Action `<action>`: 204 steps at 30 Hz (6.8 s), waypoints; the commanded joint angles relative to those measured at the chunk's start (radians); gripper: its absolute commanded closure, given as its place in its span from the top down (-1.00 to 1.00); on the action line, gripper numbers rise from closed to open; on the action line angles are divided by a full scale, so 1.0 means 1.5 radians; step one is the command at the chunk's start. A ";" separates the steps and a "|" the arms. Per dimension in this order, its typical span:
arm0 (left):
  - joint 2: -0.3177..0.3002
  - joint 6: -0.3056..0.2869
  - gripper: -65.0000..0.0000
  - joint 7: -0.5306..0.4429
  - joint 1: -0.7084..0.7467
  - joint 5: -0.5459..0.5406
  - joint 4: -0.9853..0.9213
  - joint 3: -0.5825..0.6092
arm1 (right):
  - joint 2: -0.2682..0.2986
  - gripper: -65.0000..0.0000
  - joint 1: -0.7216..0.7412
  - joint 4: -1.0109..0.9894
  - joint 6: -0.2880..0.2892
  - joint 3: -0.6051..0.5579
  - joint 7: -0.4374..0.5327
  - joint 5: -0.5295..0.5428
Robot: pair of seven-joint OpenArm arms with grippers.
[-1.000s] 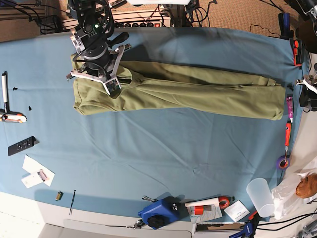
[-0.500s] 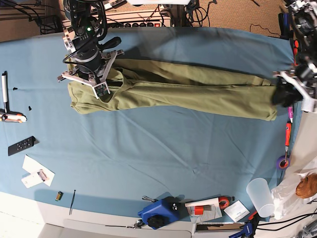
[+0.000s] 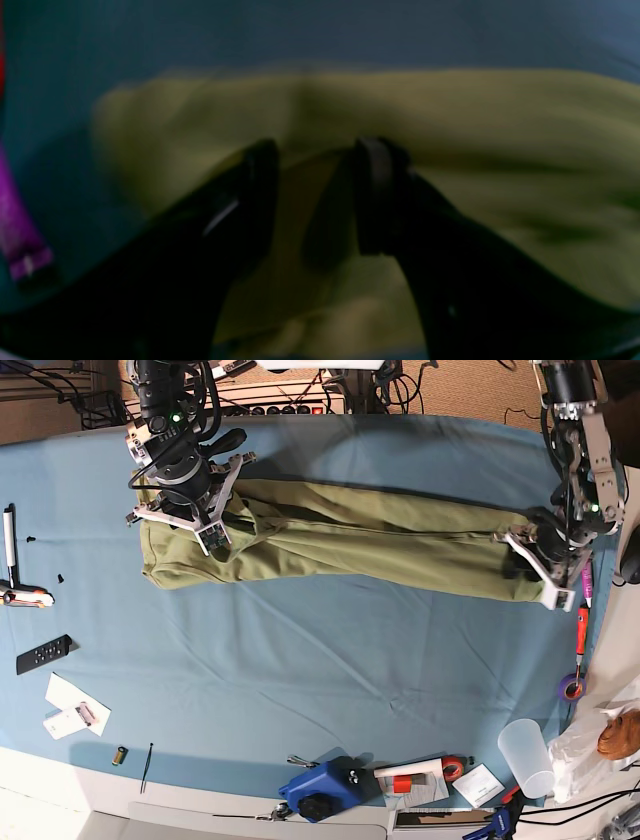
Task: Layout the t-shirt on the table in an organized manner, then fold the t-shirt properly
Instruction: 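Press the folded end with the right gripper and lower the left gripper to the strip, then grasp the strip's two ends with the right and left grippers, then carry the left gripper's end over the strip toward the right gripper, then release the left gripper and grasp the strip's other end with the right gripper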
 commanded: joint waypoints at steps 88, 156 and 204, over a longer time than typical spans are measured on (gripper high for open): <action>-0.126 -0.029 -1.00 0.268 -0.078 -0.196 0.002 -0.056 | 0.002 -0.24 0.026 0.012 0.002 0.027 0.115 -0.023; 0.121 -0.077 -0.09 0.144 -0.053 -0.048 0.205 0.381 | 0.002 -0.24 0.083 0.012 -0.155 0.184 0.143 -0.122; 0.105 0.060 -0.87 0.210 -0.008 0.146 0.394 0.415 | 0.002 -0.25 0.085 0.012 0.065 0.275 0.177 0.246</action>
